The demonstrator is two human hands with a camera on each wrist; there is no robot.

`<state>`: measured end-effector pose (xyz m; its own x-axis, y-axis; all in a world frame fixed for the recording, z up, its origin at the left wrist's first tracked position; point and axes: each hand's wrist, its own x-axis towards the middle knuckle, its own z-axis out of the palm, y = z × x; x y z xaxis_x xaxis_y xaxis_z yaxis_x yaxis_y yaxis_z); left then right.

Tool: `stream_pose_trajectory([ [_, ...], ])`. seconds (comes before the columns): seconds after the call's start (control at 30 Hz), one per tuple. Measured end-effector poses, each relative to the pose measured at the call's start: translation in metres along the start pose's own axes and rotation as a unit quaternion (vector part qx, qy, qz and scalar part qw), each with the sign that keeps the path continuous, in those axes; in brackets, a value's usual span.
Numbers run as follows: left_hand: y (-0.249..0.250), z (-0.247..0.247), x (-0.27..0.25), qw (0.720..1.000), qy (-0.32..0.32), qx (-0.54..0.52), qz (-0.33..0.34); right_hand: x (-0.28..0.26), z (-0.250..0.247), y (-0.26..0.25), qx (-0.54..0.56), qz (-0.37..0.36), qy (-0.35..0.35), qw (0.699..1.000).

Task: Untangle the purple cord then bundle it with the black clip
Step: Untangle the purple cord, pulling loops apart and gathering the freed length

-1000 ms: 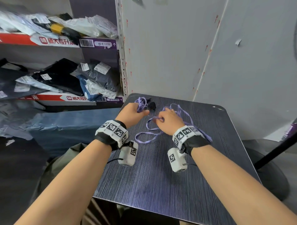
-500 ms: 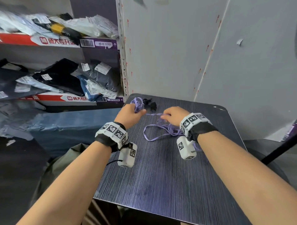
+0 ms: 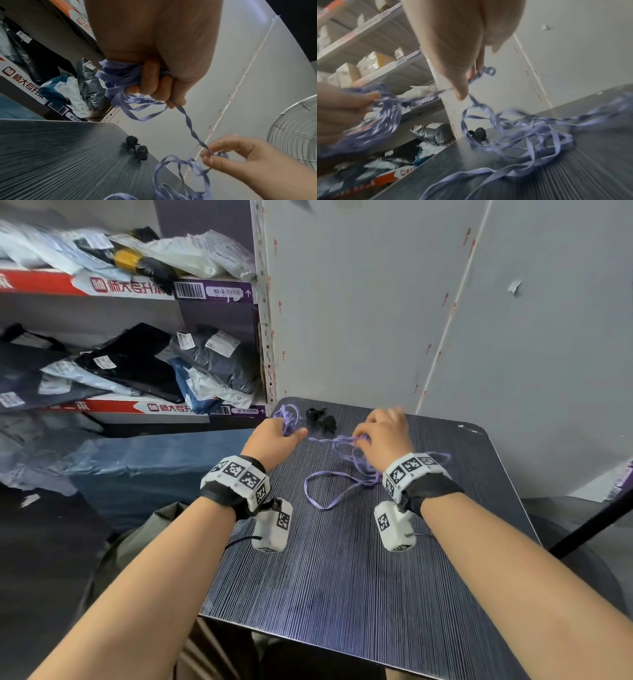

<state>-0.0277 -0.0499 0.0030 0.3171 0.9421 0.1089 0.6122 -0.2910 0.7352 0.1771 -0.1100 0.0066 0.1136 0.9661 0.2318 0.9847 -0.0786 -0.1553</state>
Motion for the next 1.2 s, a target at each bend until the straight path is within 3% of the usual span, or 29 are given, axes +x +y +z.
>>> stream_pose_trajectory([
  [0.03,-0.001,0.000,0.000,1.000,-0.002,-0.002,-0.002,0.000,0.001,0.001,-0.033,0.000,0.063,0.997],
  [0.07,-0.002,-0.001,0.000,1.000,-0.002,-0.004,-0.003,0.000,0.002,0.000,-0.043,-0.004,0.082,0.996],
  [0.2,-0.003,-0.004,0.001,1.000,0.008,-0.014,0.013,0.000,0.002,-0.002,0.041,-0.049,-0.060,0.996],
  [0.3,-0.003,-0.003,0.001,1.000,0.007,-0.010,0.021,0.000,-0.005,-0.004,0.000,-0.060,-0.113,0.992],
  [0.37,-0.003,0.001,0.000,1.000,0.006,-0.007,0.020,0.000,-0.010,-0.007,-0.046,-0.044,-0.088,0.994],
  [0.43,-0.001,0.005,0.000,1.000,0.005,-0.011,0.021,0.000,-0.016,-0.011,-0.061,-0.026,-0.017,0.998],
  [0.53,0.003,0.007,0.001,0.999,0.014,-0.025,0.024,-0.003,-0.022,-0.019,-0.021,-0.018,0.053,0.998],
  [0.6,0.004,0.004,-0.001,0.998,0.034,-0.039,0.025,-0.003,-0.023,-0.019,0.062,-0.041,-0.026,0.997],
  [0.7,0.001,-0.001,-0.002,0.998,0.044,-0.038,0.034,-0.002,-0.024,-0.013,0.155,-0.059,-0.214,0.963],
  [0.77,-0.001,0.000,-0.003,0.998,0.038,-0.018,0.038,0.000,-0.030,-0.010,0.166,-0.047,-0.267,0.948],
  [0.8,-0.001,0.001,-0.004,0.998,0.037,-0.013,0.039,0.002,-0.032,-0.008,0.150,-0.039,-0.249,0.956],
  [0.87,-0.001,0.005,-0.005,0.999,0.036,-0.020,0.036,0.004,-0.035,-0.010,0.078,-0.025,-0.125,0.989],
  [0.97,0.002,0.007,-0.007,0.999,0.030,-0.025,0.035,0.003,-0.029,-0.018,0.062,-0.026,0.042,0.997],
  [1.07,-0.001,0.004,-0.005,0.998,0.039,-0.041,0.037,0.005,-0.021,-0.020,0.090,-0.024,0.046,0.995],
  [1.2,-0.004,-0.003,-0.005,0.996,0.058,-0.048,0.043,0.007,-0.013,-0.015,0.215,0.018,0.021,0.976],
])
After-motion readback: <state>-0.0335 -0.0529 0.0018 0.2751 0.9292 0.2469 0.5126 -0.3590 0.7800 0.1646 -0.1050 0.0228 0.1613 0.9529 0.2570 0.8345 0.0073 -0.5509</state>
